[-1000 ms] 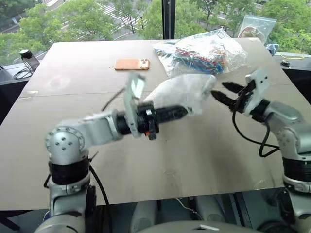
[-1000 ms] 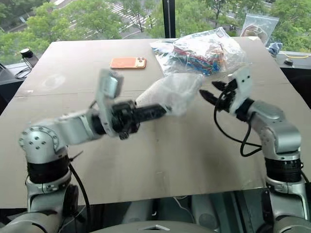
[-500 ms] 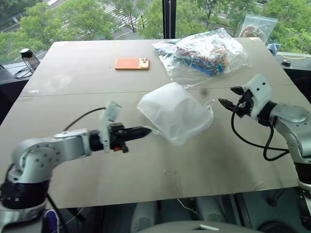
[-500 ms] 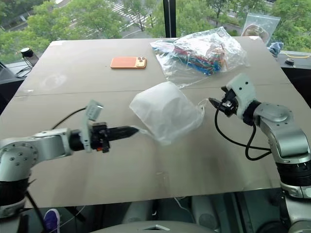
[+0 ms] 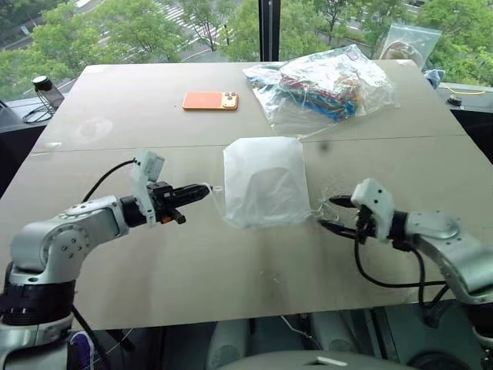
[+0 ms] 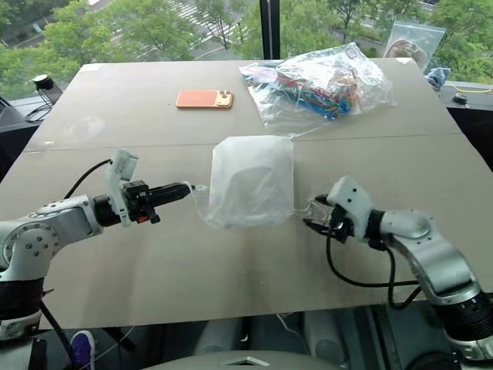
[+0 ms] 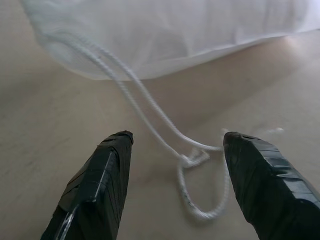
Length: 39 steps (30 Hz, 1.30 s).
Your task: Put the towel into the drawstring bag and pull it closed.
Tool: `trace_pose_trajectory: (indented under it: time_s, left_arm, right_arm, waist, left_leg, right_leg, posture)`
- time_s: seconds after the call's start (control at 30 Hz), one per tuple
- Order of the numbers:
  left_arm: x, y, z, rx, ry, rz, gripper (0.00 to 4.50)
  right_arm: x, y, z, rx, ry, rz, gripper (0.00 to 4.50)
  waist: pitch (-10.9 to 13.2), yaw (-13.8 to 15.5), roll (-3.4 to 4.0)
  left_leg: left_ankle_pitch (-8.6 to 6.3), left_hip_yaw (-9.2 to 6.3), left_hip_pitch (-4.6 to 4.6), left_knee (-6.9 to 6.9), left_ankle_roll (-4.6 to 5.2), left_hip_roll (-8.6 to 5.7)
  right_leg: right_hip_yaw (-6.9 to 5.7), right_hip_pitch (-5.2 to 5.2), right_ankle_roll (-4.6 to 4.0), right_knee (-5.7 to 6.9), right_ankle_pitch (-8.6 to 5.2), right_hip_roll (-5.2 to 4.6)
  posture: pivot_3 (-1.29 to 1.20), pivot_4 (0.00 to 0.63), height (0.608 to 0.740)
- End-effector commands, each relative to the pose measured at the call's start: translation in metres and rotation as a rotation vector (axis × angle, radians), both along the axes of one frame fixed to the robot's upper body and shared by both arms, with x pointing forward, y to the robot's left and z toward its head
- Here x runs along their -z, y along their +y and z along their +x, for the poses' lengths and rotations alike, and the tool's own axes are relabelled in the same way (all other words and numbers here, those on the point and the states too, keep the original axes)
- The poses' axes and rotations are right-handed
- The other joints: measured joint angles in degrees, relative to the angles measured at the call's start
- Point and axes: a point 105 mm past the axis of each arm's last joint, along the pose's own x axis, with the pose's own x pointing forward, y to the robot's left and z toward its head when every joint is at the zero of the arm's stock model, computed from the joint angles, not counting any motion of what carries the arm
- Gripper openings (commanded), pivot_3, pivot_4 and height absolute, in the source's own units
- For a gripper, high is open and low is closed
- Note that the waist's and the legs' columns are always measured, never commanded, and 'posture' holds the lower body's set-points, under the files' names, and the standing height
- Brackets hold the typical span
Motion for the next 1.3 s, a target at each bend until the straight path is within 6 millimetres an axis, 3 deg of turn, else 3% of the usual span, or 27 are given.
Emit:
trace_pose_trajectory:
  time_s: [0.03, 0.1, 0.23, 0.3, 0.5, 0.63, 0.73, 0.87, 0.9, 1.07, 1.13, 1.3]
  left_arm:
    - [-0.026, -0.001, -0.001, 0.012, -0.079, -0.015, 0.0]
    - [-0.029, -0.002, 0.0, 0.016, -0.083, -0.017, 0.0]
    - [-0.038, -0.005, 0.002, 0.022, -0.105, -0.032, 0.0]
    - [-0.043, -0.004, 0.004, 0.01, -0.118, -0.043, 0.0]
    - [-0.052, -0.004, 0.009, 0.004, -0.135, -0.049, 0.0]
    - [-0.054, -0.008, 0.01, 0.008, -0.14, -0.052, 0.0]
    - [-0.055, -0.009, 0.012, 0.011, -0.142, -0.055, 0.0]
    - [-0.056, -0.01, 0.012, 0.007, -0.148, -0.055, 0.0]
    - [-0.056, -0.009, 0.013, 0.0, -0.151, -0.052, 0.0]
    - [-0.057, 0.0, 0.022, -0.072, -0.183, -0.04, 0.0]
    - [-0.06, 0.006, 0.029, -0.121, -0.214, -0.037, 0.0]
    - [-0.08, 0.024, 0.047, -0.283, -0.377, -0.012, 0.0]
  right_arm:
    - [-0.009, 0.006, 0.007, 0.02, -0.088, 0.01, 3.12]
    - [-0.004, 0.012, 0.006, -0.003, -0.084, 0.007, 3.12]
    - [0.02, 0.008, 0.031, 0.088, -0.108, -0.071, 3.12]
    - [0.024, 0.014, 0.026, 0.049, -0.083, -0.044, 3.12]
    - [0.007, 0.037, 0.002, -0.083, 0.008, 0.109, 3.12]
    - [0.03, 0.042, 0.005, -0.104, 0.041, -0.007, 3.12]
    - [0.038, 0.048, 0.015, -0.086, 0.041, -0.016, 2.29]
    - [0.044, 0.05, 0.018, -0.089, 0.044, -0.019, 0.5]
    - [0.042, 0.049, 0.014, -0.1, 0.057, 0.003, 0.09]
    - [0.015, 0.038, -0.016, -0.172, 0.141, 0.142, 0.03]
    - [-0.006, 0.025, -0.021, -0.155, 0.135, 0.196, 0.03]
    - [-0.064, -0.021, 0.012, 0.102, -0.116, 0.224, 0.03]
  waist:
    - [0.0, 0.0, 0.0]
    - [0.0, 0.0, 0.0]
    - [0.0, -0.2, -0.02]
    - [0.0, -0.1, -0.04]
    - [0.0, -0.2, -0.04]
    - [0.0, -0.2, -0.06]
    - [0.0, -0.3, -0.08]
    - [-0.1, -0.3, -0.13]
    - [-0.1, -0.3, -0.13]
    - [-0.1, 0.2, -0.12]
    - [0.0, 0.2, -0.1]
    - [0.0, 0.0, -0.14]
  left_leg:
    - [0.0, 0.0, 0.01, 0.0, 0.0, 0.0]
    - [0.0, 0.01, 0.01, 0.0, 0.0, -0.01]
    - [0.0, 0.0, 0.02, 0.0, 0.0, 0.0]
    - [0.0, 0.01, 0.02, 0.01, 0.0, -0.01]
    - [0.0, -0.03, 0.01, -0.01, 0.0, -0.01]
    - [0.0, -0.03, 0.03, 0.0, 0.0, -0.01]
    - [0.0, -0.01, 0.07, 0.0, 0.0, -0.01]
    - [0.0, -0.04, 0.06, 0.0, -0.01, 0.01]
    - [0.0, -0.04, 0.06, 0.0, -0.01, 0.0]
    - [0.0, -0.05, 0.03, -0.01, -0.01, -0.02]
    - [0.0, -0.06, 0.01, 0.0, -0.01, -0.01]
    - [0.0, -0.04, 0.04, 0.03, -0.01, -0.02]
  right_leg:
    - [0.0, 0.0, 0.0, 0.0, 0.0, 0.0]
    - [0.01, 0.0, -0.01, -0.01, 0.01, 0.0]
    - [0.0, 0.0, -0.07, 0.0, 0.05, 0.0]
    - [0.0, 0.0, -0.07, 0.01, 0.05, 0.0]
    - [-0.01, 0.01, -0.08, 0.01, 0.06, 0.0]
    - [-0.02, 0.02, -0.07, 0.01, 0.05, 0.01]
    - [0.0, 0.02, -0.07, 0.02, 0.05, 0.01]
    - [-0.02, 0.03, -0.08, 0.03, 0.06, 0.03]
    - [-0.02, 0.03, -0.08, 0.03, 0.06, 0.03]
    - [-0.03, 0.04, -0.08, 0.01, 0.06, -0.01]
    - [-0.04, 0.04, -0.08, 0.0, 0.06, -0.01]
    - [-0.03, 0.04, -0.06, 0.02, 0.06, -0.01]
  posture:
    - [0.0, 0.15, 0.734]
    - [0.0, 0.15, 0.734]
    - [0.0, 0.15, 0.734]
    - [0.0, 0.15, 0.734]
    - [0.0, 0.15, 0.734]
    - [0.0, 0.15, 0.734]
    - [0.0, 0.15, 0.734]
    - [0.0, 0.15, 0.734]
    - [0.0, 0.15, 0.734]
    - [0.0, 0.15, 0.734]
    - [0.0, 0.15, 0.734]
    - [0.0, 0.15, 0.734]
